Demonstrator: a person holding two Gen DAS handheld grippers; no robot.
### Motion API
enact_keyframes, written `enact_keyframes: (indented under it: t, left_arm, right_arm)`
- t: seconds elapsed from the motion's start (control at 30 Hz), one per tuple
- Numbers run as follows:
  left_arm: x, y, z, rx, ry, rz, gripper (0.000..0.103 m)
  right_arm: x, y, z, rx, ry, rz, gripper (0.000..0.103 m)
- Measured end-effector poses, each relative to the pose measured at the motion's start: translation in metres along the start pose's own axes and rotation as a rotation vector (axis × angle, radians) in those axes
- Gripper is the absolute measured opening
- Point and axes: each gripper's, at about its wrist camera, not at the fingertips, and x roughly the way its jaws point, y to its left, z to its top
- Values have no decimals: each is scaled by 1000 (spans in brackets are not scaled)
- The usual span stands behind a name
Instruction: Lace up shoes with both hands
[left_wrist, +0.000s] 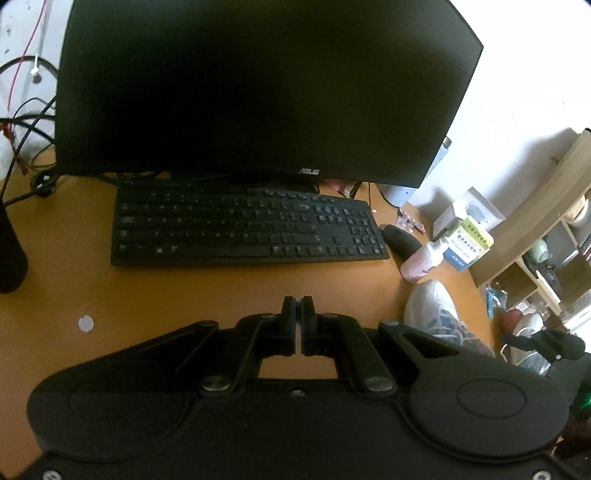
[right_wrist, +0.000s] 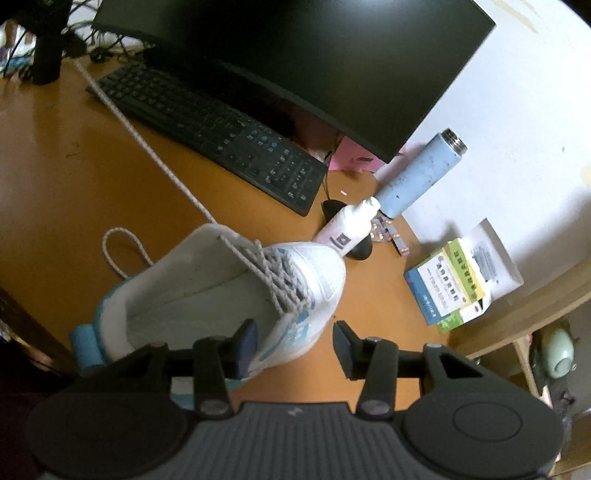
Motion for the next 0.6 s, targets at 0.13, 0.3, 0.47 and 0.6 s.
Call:
enact_keyframes:
  t: [0.13,0.3,0.47,0.6]
  left_arm:
    - [1,-20,-4,71,43,-75,0]
    - [14,-74,-29,270,172,-213,0]
    - [47,-95,-56,365,282,-250,0]
    - [91,-98,-71,387,352,-247,0]
  right_arm:
    - [-3,-8,0,106,-22,52,47]
    - [-5,-22,2,247,-39,115,47]
    - [-7,-24,3,273,-47,104,49]
    - [-8,-23,1,280,-39,102,50]
